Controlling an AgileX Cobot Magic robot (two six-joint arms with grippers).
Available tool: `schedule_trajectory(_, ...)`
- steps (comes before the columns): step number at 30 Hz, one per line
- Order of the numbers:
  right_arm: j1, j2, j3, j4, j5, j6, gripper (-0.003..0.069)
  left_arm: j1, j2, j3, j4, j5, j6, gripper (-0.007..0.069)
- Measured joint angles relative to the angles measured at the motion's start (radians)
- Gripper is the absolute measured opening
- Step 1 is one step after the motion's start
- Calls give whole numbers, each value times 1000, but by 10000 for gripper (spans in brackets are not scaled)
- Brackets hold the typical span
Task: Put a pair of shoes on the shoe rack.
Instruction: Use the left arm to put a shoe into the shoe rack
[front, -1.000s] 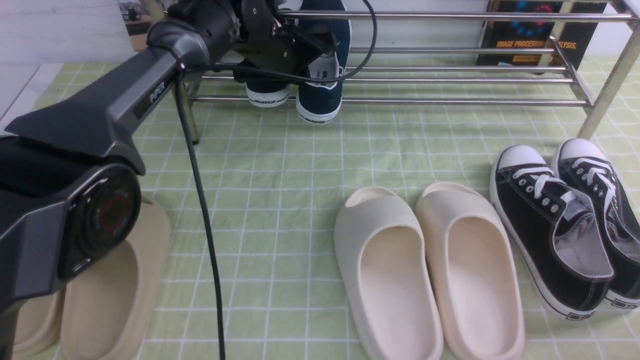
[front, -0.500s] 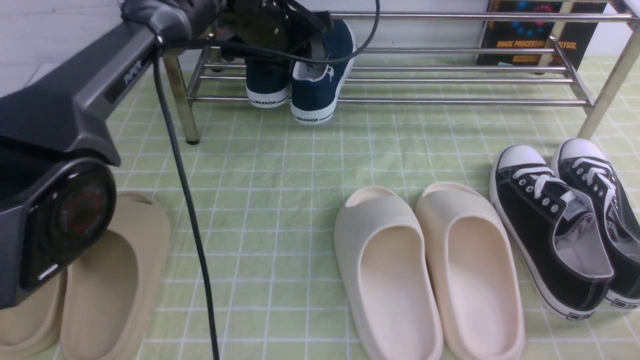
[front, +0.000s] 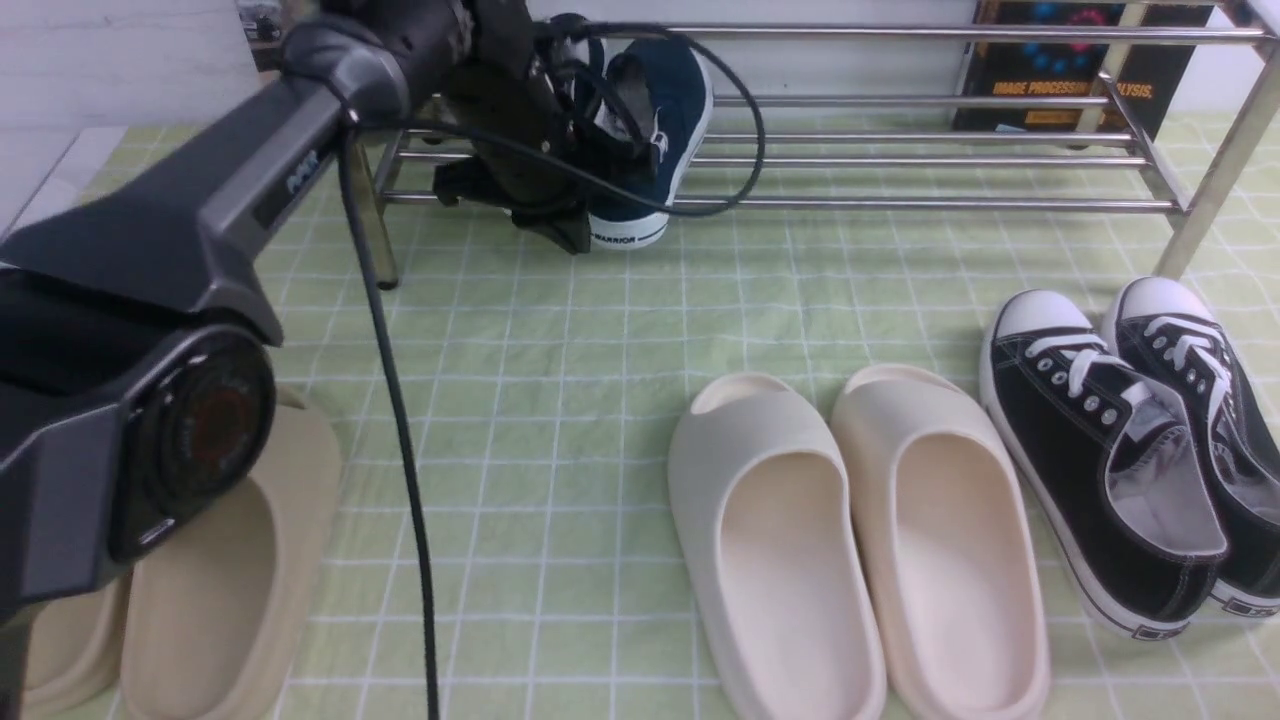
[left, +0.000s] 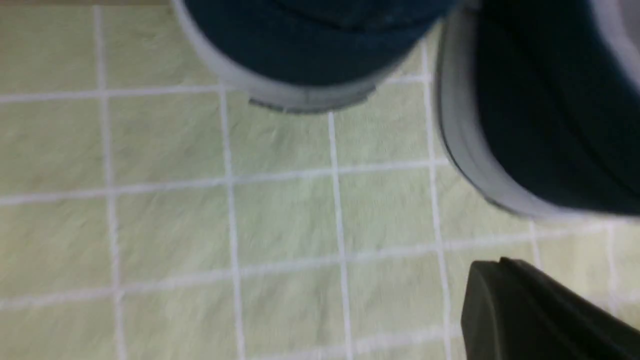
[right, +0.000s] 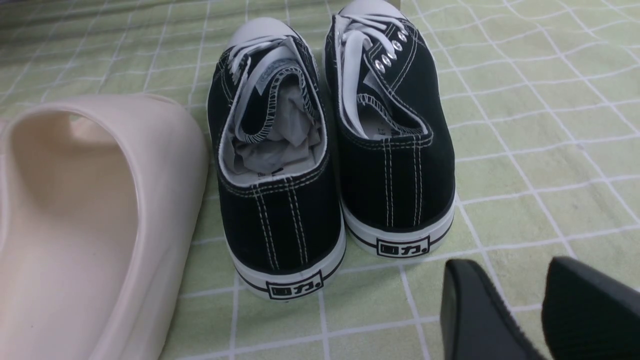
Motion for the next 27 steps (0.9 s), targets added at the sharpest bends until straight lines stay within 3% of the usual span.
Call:
schedule_trajectory(6, 0, 0, 0, 0, 0, 0, 246, 0, 21, 1, -17, -78, -38, -13)
schedule_trajectory(10, 0, 0, 0, 0, 0, 0, 246, -2, 22, 1, -23, -242, -132, -13)
schedule_trajectory(14, 0, 0, 0, 0, 0, 0, 246, -1, 22, 1, -22, -269, -156, -13)
schedule_trajectory(19, 0, 0, 0, 0, 0, 0, 246, -1, 23, 1, -22, -236, -154, -13)
schedule_trajectory(27, 0, 0, 0, 0, 0, 0, 246, -1, -145, 3, 29, 34, -14, -13)
